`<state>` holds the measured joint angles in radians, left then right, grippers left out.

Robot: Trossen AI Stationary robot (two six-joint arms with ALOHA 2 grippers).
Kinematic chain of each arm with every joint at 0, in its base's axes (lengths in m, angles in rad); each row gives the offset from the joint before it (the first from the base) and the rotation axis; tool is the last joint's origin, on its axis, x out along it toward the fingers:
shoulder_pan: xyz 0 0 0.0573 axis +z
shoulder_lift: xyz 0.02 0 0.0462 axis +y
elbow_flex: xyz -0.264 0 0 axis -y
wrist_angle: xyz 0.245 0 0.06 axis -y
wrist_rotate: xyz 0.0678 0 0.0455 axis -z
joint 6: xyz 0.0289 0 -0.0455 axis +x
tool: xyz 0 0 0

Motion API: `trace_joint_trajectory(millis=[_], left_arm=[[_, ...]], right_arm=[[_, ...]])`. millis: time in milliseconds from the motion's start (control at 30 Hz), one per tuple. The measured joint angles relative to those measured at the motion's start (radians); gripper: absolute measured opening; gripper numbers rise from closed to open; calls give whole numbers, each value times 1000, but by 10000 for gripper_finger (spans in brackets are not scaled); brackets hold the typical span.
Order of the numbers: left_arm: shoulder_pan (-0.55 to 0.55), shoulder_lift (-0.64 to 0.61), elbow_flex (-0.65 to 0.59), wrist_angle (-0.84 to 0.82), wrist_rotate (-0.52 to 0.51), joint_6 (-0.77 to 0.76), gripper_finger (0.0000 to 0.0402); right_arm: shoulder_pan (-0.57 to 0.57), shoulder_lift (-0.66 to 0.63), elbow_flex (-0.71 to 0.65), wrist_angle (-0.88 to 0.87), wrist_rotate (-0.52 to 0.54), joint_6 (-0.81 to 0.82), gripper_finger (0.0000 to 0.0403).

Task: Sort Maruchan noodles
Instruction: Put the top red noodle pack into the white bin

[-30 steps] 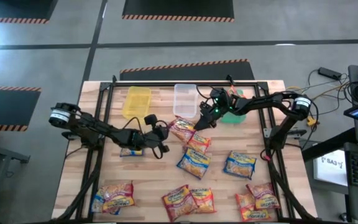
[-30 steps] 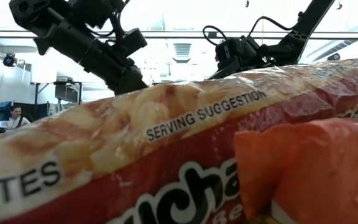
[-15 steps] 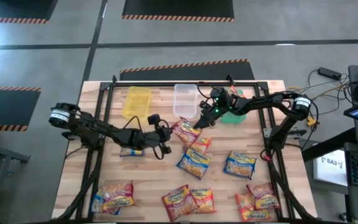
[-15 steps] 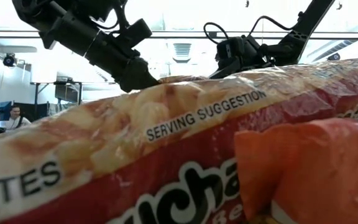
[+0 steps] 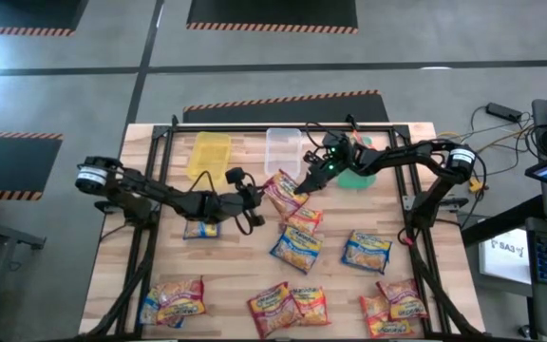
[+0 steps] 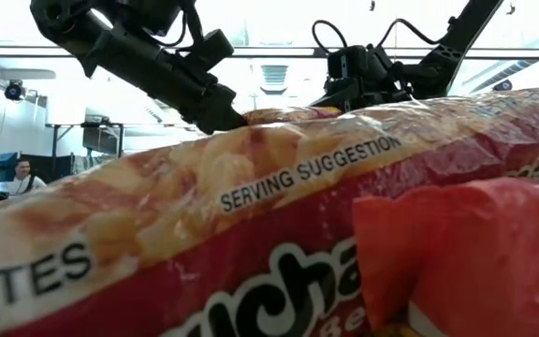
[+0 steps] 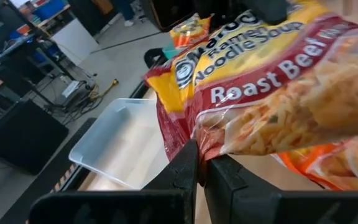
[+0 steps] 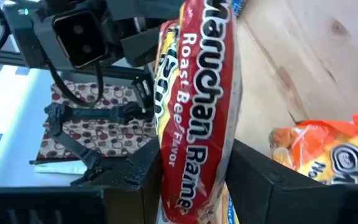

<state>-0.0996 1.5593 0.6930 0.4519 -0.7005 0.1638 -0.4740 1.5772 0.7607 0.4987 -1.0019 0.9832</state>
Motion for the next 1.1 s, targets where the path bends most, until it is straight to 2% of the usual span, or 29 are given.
trace_joint_trajectory(millis=[467, 867, 1100], left_arm=[[42, 0, -1, 84, -8, 42, 0], [46, 0, -1, 87, 2, 56, 1], [46, 0, -1, 86, -2, 56, 36]], right_arm=[[-4, 0, 85, -62, -11, -58, 133], [-4, 0, 93, -107, -7, -100, 122], [-4, 0, 93, -110, -7, -97, 121]])
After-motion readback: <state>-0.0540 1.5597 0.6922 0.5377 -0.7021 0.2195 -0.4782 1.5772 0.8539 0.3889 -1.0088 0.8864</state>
